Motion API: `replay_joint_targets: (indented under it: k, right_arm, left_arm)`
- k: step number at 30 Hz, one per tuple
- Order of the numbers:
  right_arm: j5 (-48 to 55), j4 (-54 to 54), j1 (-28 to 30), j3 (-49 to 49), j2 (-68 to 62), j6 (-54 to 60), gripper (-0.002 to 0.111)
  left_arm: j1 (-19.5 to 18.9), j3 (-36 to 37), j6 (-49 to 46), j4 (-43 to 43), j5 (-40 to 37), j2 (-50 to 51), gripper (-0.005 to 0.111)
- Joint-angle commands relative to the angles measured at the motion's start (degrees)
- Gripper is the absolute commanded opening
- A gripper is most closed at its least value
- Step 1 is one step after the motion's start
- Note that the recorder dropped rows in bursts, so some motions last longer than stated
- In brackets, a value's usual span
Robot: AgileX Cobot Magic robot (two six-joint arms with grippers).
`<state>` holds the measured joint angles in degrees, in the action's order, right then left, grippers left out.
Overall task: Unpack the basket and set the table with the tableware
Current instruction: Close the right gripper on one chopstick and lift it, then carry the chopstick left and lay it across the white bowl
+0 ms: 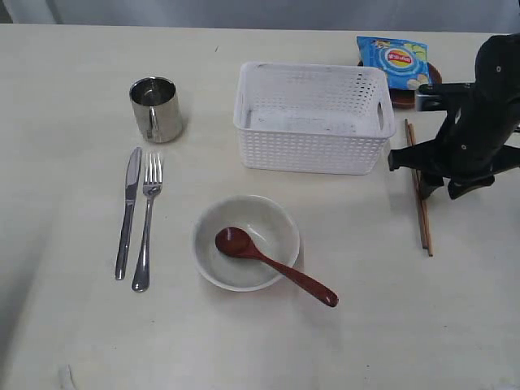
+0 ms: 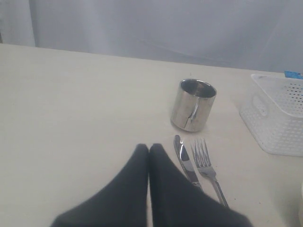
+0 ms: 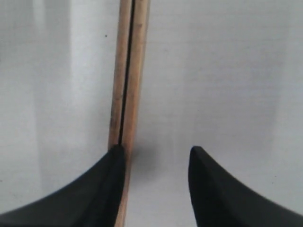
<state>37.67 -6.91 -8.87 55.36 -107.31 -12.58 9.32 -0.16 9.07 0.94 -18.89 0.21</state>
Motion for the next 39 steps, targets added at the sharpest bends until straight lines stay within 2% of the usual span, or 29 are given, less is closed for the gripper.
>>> replay_joint_targets:
  k: [1, 6, 8, 13, 22, 31, 39]
  right_arm:
    - [-0.22, -0.22, 0.09, -0.12, -3.34, -0.77, 0.042]
    - [-0.79, -1.06, 0.09, -0.12, -4.23, -0.77, 0.042]
    - [-0.79, -1.06, 0.09, -0.12, -4.23, -0.77, 0.038]
    - [-0.79, -2.43, 0.09, -0.12, -4.37, -0.79, 0.0]
    - [1.68, -2.82, 0.09, -0.12, -2.56, -0.9, -0.001]
    - [4.78, -10.9, 0.09, -0.12, 10.19, -8.17, -0.001]
    - [4.91, 0.83, -2.76, -0.12, 24.3, -0.32, -0.001]
  left_arm:
    - [-0.06, 0.16, -0.03, 0.18, 0.65, -0.21, 0.0]
    - [-0.06, 0.16, -0.03, 0.18, 0.65, -0.21, 0.0]
    - [-0.06, 0.16, -0.03, 0.18, 0.65, -0.21, 0.0]
    - [-0.06, 0.16, -0.03, 0.18, 0.65, -0.21, 0.0]
    - [-0.06, 0.16, -0.03, 0.18, 0.65, -0.21, 0.0]
    - [-0.06, 0.16, -0.03, 0.18, 0.65, -0.21, 0.0]
    - [-0.06, 0.16, -0.03, 0.18, 0.65, -0.21, 0.0]
